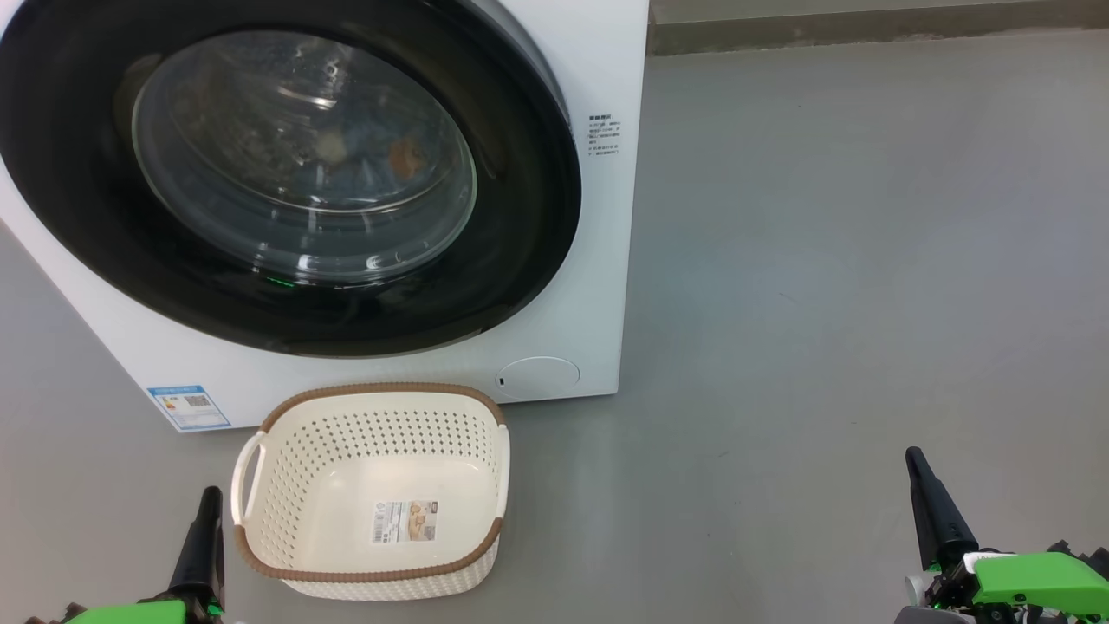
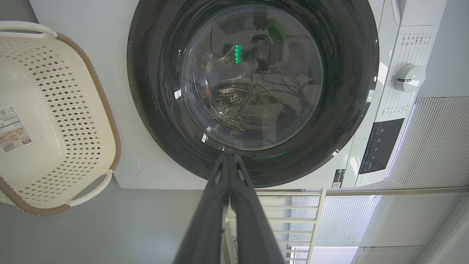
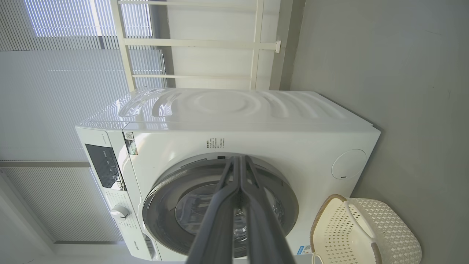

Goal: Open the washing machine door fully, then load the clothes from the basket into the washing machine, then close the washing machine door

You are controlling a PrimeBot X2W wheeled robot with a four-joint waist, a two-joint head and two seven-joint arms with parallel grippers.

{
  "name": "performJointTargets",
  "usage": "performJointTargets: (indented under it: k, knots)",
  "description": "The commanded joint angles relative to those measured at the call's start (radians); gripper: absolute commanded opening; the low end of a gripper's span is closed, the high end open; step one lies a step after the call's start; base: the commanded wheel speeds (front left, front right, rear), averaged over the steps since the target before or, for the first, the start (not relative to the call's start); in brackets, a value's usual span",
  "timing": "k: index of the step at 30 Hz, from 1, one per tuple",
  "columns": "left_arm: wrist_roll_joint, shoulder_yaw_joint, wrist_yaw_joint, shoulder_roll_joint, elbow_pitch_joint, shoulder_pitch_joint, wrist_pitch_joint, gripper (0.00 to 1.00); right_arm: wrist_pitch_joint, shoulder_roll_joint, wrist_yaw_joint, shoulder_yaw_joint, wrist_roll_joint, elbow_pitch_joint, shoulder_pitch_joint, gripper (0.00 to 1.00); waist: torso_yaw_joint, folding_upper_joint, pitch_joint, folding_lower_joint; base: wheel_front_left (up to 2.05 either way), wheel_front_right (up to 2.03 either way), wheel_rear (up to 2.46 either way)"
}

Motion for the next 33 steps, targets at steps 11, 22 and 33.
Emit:
performJointTargets:
  k: [11, 22, 33]
  knots:
    - [-0.004, 0.037, -0.011, 0.009, -0.016, -0.038, 0.006, 0.0, 0.005, -0.004, -0.001, 0.019, 0.008, -0.024, -0.04, 0.0, 0.0, 0.0, 0.0, 0.0, 0.0, 0.0, 0.0]
    - [-0.002, 0.039, -0.011, 0.008, -0.016, -0.038, 0.007, 0.0, 0.005, -0.004, -0.001, 0.018, 0.007, -0.024, -0.04, 0.0, 0.0, 0.0, 0.0, 0.0, 0.0, 0.0, 0.0]
    - [0.0, 0.041, -0.011, 0.007, -0.016, -0.038, 0.009, 0.0, 0.006, -0.003, -0.001, 0.017, 0.006, -0.024, -0.04, 0.0, 0.0, 0.0, 0.0, 0.0, 0.0, 0.0, 0.0]
